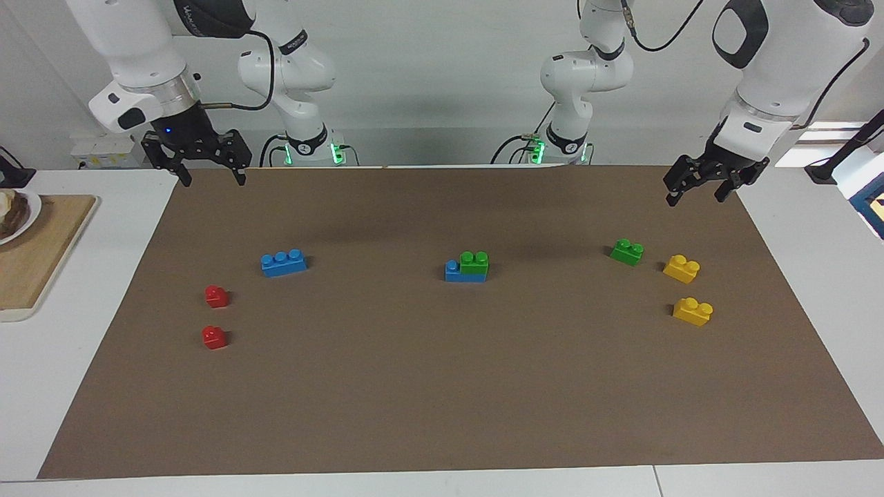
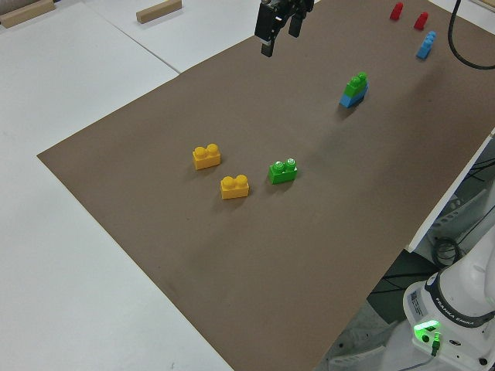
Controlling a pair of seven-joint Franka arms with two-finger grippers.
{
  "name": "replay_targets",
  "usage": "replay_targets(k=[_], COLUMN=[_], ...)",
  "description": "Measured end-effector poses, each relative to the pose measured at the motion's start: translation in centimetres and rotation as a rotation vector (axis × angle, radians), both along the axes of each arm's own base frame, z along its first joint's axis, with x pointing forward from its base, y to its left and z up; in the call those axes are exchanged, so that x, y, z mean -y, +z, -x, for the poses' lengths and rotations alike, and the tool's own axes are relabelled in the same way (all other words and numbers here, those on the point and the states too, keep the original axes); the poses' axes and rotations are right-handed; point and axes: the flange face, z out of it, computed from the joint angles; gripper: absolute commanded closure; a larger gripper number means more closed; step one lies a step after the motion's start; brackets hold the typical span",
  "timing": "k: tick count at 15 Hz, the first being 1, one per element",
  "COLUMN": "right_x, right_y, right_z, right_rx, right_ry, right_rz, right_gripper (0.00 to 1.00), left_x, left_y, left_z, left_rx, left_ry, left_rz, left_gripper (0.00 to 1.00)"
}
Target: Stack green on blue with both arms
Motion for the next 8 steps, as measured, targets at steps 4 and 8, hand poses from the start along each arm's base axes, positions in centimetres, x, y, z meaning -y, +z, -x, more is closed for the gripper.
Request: replay_targets(k=[4,8], right_x=[0.0,-0.03], right_y=[-0.06,-0.25], right_z=[0.07,0.31], right_rx=[-0.006,-0.029], right_ry=[0.0,0.0], right_rz=[0.0,0.0], right_gripper=[0.0,0.0], left_x=[-0.11,-0.11], left_y=[-0.05,0.14], left_z=[0.08,0.29], left_rx=[-0.006,-0.006], left_ry=[0.003,0.003], left_rz=[0.0,0.0], left_gripper=[0.0,0.0])
